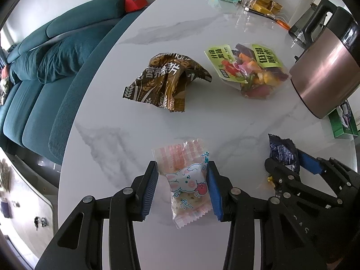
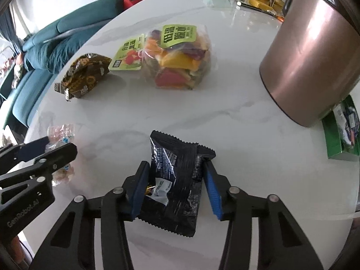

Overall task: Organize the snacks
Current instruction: 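Carry both held packets over the green tray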

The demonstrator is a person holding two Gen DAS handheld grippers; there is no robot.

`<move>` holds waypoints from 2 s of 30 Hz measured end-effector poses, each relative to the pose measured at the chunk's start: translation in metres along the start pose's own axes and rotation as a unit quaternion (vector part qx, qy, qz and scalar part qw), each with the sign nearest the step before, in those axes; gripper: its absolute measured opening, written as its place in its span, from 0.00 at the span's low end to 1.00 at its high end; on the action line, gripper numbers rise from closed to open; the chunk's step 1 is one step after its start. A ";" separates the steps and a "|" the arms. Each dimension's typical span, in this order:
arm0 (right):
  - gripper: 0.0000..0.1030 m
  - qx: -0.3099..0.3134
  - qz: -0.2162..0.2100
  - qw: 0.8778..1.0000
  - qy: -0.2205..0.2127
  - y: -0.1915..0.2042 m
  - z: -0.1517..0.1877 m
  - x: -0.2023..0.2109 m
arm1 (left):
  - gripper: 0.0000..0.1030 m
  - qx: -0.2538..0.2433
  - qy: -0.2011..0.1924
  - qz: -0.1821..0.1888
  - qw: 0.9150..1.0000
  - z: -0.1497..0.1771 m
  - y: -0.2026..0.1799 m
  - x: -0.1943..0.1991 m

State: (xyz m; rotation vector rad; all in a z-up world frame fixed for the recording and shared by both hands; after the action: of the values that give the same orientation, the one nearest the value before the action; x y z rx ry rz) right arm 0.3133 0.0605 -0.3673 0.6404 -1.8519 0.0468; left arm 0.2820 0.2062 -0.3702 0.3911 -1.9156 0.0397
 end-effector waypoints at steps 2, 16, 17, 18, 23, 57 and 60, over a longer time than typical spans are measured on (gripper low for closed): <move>0.57 -0.010 -0.010 1.000 -0.003 -0.001 0.001 0.004 | 0.37 -0.002 -0.001 0.001 1.000 0.000 -0.001 0.002; 0.56 -0.055 -0.022 0.997 -0.041 -0.038 0.019 0.056 | 0.37 -0.050 -0.021 0.026 0.998 0.001 -0.064 0.034; 0.56 -0.060 -0.021 0.997 -0.043 -0.045 0.022 0.061 | 0.37 -0.055 -0.022 0.028 0.998 0.002 -0.072 0.038; 0.56 -0.067 -0.019 0.997 -0.046 -0.052 0.025 0.067 | 0.37 -0.059 -0.022 0.031 0.998 0.001 -0.079 0.040; 0.56 -0.090 -0.010 0.995 -0.051 -0.090 0.042 0.089 | 0.37 -0.092 -0.027 0.045 0.994 0.008 -0.128 0.057; 0.56 -0.105 0.039 0.990 -0.089 -0.394 0.046 0.236 | 0.37 -0.137 -0.066 0.094 0.984 -0.027 -0.456 0.147; 0.56 -0.090 0.040 0.991 -0.092 -0.405 0.022 0.236 | 0.37 -0.122 -0.076 0.090 0.986 -0.048 -0.464 0.144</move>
State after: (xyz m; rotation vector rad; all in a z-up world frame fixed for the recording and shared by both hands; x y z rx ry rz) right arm 0.4212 -0.3867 -0.2768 0.4573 -2.0322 -0.1290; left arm 0.4128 -0.2579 -0.2940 0.0559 -2.0719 -0.1076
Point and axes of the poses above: each gripper's, at about its wrist camera, not at the fingertips, and x roughly against the way its jaws point, y to its left, z to its underside, the point moved 10 cm from there along -x, roughly the way its jaws point, and after that the axes turned 15 degrees about -z, right-handed, at the moved point
